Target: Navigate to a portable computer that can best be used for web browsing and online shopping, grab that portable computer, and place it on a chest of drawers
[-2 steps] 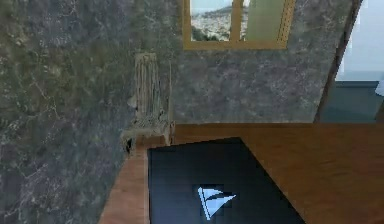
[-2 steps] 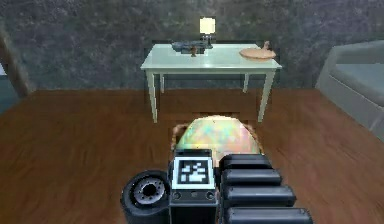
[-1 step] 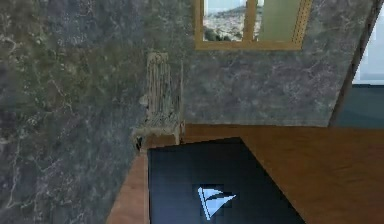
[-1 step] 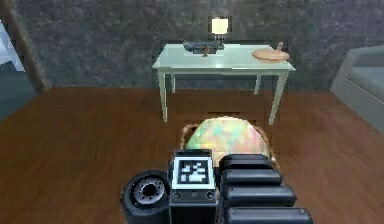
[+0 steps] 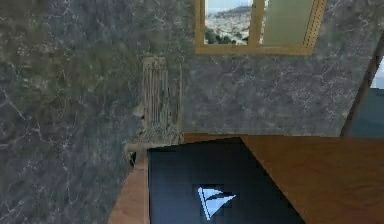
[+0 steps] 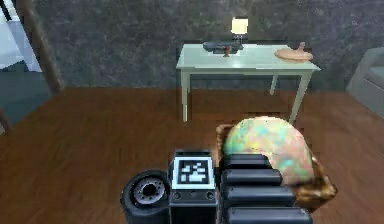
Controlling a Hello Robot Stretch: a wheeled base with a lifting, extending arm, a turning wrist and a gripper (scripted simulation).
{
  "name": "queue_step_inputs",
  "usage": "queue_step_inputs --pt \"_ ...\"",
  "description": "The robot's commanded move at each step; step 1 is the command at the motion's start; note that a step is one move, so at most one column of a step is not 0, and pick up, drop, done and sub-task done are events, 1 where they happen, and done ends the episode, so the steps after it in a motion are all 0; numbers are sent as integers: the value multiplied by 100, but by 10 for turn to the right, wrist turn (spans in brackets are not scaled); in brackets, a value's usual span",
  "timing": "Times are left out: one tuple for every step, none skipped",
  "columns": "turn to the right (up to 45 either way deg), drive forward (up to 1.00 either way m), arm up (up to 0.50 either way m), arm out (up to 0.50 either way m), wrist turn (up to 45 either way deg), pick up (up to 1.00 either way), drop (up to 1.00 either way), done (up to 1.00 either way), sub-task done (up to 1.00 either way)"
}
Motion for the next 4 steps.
queue_step_inputs --pt "450 0 0 0 0 0 0 0 0" --pt "390 0 0 0 0 0 0 0 0" --pt "0 25 0 0 0 0 0 0 0" --pt "-390 0 0 0 0 0 0 0 0"
